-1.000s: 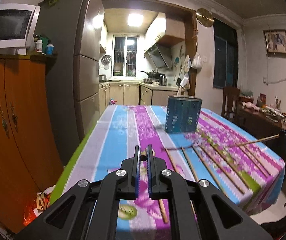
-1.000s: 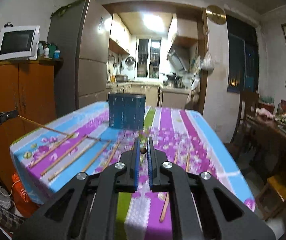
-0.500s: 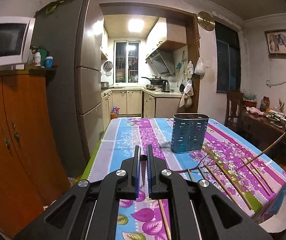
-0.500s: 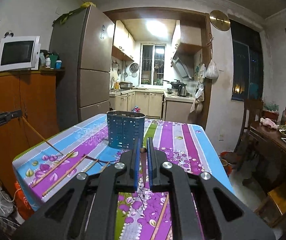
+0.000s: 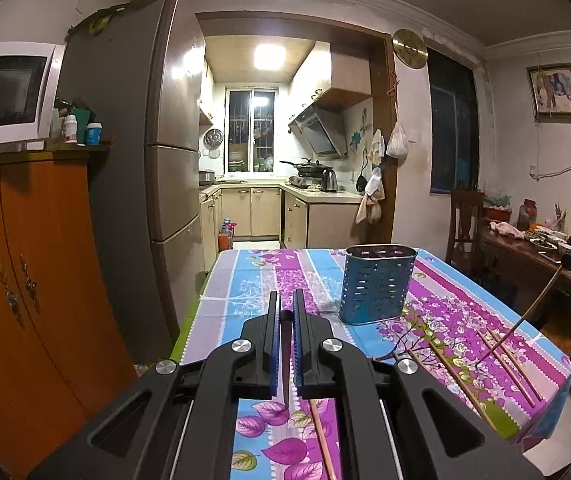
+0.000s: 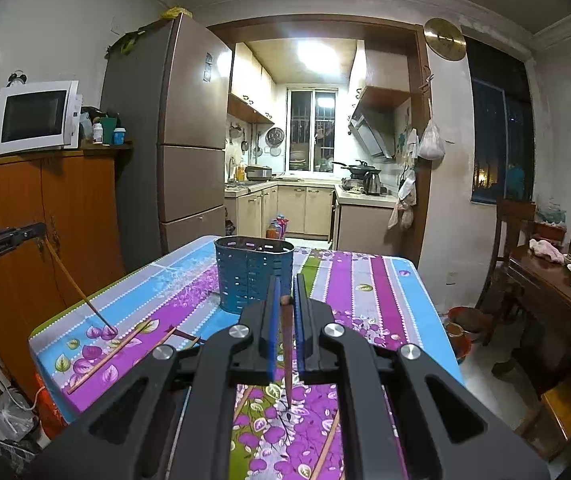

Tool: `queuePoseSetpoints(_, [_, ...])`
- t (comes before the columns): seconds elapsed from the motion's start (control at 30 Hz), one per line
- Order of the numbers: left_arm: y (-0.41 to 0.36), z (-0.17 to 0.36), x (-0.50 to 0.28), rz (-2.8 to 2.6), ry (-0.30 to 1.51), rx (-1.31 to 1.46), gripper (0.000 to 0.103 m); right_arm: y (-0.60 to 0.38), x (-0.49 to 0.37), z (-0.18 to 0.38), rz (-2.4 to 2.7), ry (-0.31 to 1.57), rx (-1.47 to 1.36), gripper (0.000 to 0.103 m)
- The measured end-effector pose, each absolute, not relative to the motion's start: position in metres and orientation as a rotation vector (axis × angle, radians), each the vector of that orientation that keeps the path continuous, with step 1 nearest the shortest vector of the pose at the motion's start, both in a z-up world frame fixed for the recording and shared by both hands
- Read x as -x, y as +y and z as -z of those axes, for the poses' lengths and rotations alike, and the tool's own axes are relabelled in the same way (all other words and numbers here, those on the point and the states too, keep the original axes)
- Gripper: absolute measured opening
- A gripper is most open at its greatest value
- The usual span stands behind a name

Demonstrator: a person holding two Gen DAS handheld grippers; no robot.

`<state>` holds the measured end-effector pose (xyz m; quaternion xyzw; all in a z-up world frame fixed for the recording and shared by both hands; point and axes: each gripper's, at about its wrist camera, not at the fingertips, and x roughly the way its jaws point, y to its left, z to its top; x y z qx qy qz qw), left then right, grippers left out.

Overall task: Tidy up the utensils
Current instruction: 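Lift the chopsticks upright with both grippers and carry them toward the slotted holder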

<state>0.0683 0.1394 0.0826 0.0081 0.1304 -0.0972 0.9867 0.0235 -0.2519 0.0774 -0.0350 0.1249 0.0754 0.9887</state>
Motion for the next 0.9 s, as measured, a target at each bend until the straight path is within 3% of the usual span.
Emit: queuePoseSetpoints(0.9, [0.104, -0.121, -0.117, 0.331, 0.232, -0.029, 0.007, -0.245, -0.076, -0.106, -0.213, 0.249, 0.083, 0.005])
